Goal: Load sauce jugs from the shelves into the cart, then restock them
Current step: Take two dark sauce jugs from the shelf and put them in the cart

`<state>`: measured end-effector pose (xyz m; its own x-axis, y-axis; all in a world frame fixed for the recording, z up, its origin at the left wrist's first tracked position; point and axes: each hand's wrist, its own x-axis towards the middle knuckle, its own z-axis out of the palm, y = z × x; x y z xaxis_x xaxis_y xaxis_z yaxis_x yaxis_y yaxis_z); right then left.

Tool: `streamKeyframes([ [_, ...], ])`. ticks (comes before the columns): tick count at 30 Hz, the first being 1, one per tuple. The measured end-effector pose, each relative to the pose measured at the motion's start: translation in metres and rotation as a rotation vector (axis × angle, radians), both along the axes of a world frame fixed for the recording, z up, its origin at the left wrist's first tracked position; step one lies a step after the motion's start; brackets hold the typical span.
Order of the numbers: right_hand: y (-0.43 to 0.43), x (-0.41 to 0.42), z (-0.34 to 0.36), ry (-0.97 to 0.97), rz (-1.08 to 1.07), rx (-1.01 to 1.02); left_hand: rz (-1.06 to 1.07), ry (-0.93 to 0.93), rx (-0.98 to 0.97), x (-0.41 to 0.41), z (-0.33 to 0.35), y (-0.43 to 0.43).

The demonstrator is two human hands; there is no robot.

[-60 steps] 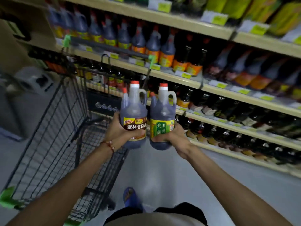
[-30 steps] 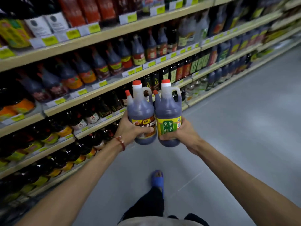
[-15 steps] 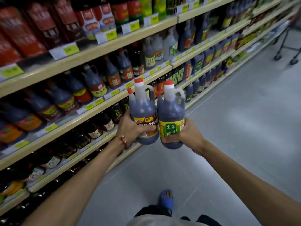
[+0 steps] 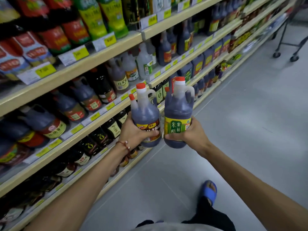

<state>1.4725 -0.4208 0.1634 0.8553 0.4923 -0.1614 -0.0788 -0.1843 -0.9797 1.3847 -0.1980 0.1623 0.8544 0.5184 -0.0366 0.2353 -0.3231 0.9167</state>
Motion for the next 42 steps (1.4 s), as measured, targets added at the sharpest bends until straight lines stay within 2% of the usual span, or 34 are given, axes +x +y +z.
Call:
streamKeyframes([
  [4,-0.021,0.084,-0.002,-0.007,0.062,-0.002,0.094,-0.027,0.020,0.066,-0.001,-0.030],
  [14,-0.057,0.261,0.006,-0.022,0.239,-0.006,0.292,-0.036,-0.068,0.201,0.008,-0.084],
  [25,-0.035,0.407,-0.013,-0.026,0.177,-0.017,0.185,0.012,-0.111,0.360,-0.016,-0.052],
  [34,-0.031,0.514,-0.015,-0.074,0.055,0.007,0.033,-0.036,-0.086,0.500,-0.009,-0.042],
  [42,-0.048,0.610,-0.013,-0.080,0.076,0.034,0.061,-0.092,-0.060,0.589,-0.010,-0.063],
])
